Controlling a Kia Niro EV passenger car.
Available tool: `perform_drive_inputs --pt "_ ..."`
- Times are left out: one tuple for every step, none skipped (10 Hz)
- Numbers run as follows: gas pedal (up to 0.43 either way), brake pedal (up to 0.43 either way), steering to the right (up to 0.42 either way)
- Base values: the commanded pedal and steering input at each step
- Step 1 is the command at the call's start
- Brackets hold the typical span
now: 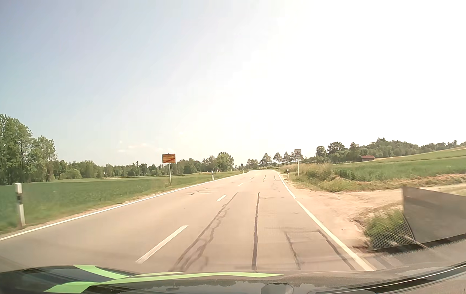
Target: Follow the waypoints while adhering to traffic rules and regulations
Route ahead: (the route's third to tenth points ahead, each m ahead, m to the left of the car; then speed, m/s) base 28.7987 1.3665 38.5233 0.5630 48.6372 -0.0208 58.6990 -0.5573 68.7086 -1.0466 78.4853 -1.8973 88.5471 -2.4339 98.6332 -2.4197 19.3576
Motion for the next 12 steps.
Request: perform_drive_inputs --pt "0.189 0.0 0.015" --pt "0.189 0.0 0.015" --pt "0.189 0.0 0.013" --pt "0.209 0.0 0.012" --pt "0.22 0.0 0.012" --pt "0.22 0.0 0.012" --pt "0.22 0.0 0.011" --pt "0.22 0.0 0.008" --pt "0.22 0.0 0.007" --pt "0.22 0.0 0.007" --pt "0.22 0.0 0.007" --pt "0.22 0.0 0.007"
